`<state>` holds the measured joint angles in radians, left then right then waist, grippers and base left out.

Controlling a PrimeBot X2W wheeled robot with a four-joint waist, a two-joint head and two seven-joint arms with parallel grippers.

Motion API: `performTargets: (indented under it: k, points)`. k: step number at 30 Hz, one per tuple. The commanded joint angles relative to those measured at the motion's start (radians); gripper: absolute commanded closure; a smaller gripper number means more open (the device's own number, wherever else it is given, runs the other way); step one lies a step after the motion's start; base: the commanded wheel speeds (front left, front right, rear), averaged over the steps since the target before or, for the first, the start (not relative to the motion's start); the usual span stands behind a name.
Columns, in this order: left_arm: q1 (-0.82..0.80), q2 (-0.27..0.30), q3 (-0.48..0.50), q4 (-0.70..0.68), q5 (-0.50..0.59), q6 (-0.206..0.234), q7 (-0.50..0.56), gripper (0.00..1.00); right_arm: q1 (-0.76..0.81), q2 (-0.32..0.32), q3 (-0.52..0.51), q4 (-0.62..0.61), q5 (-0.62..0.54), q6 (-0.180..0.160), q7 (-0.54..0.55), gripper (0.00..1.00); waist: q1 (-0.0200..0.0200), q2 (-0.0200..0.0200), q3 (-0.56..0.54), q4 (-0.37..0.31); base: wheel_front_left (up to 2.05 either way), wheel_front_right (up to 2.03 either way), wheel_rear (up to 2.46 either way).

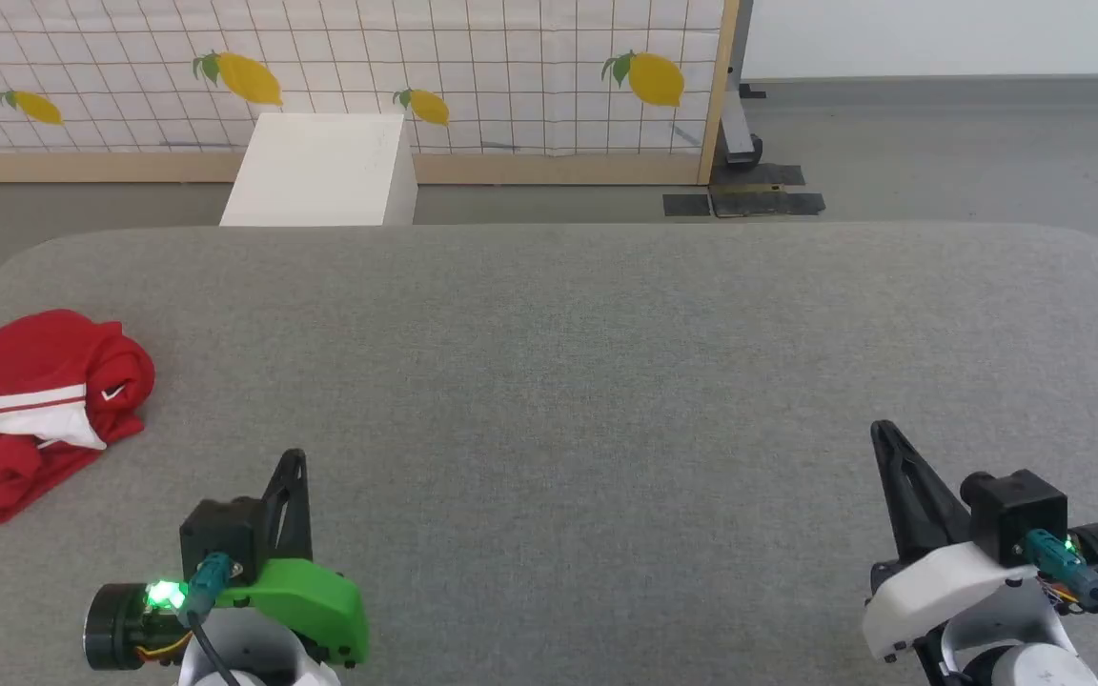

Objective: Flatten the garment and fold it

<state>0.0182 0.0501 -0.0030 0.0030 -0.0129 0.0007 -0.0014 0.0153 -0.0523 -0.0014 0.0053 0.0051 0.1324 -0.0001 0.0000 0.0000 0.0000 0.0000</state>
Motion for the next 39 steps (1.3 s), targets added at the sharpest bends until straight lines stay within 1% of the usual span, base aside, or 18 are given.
performTargets:
  k: [1, 39]
  points:
    - [-0.018, 0.0, 0.003, -0.003, 0.013, -0.001, 0.001, 1.0, -0.015, 0.002, 0.001, -0.005, -0.005, -0.002, 0.0, 1.0, 0.0, 0.0, 0.0, 0.0, 0.0, 0.0, 0.0]
    - [-0.018, 0.0, 0.003, -0.003, 0.013, -0.001, 0.001, 1.0, -0.015, 0.002, 0.001, -0.005, -0.005, -0.002, 0.0, 1.0, 0.0, 0.0, 0.0, 0.0, 0.0, 0.0, 0.0]
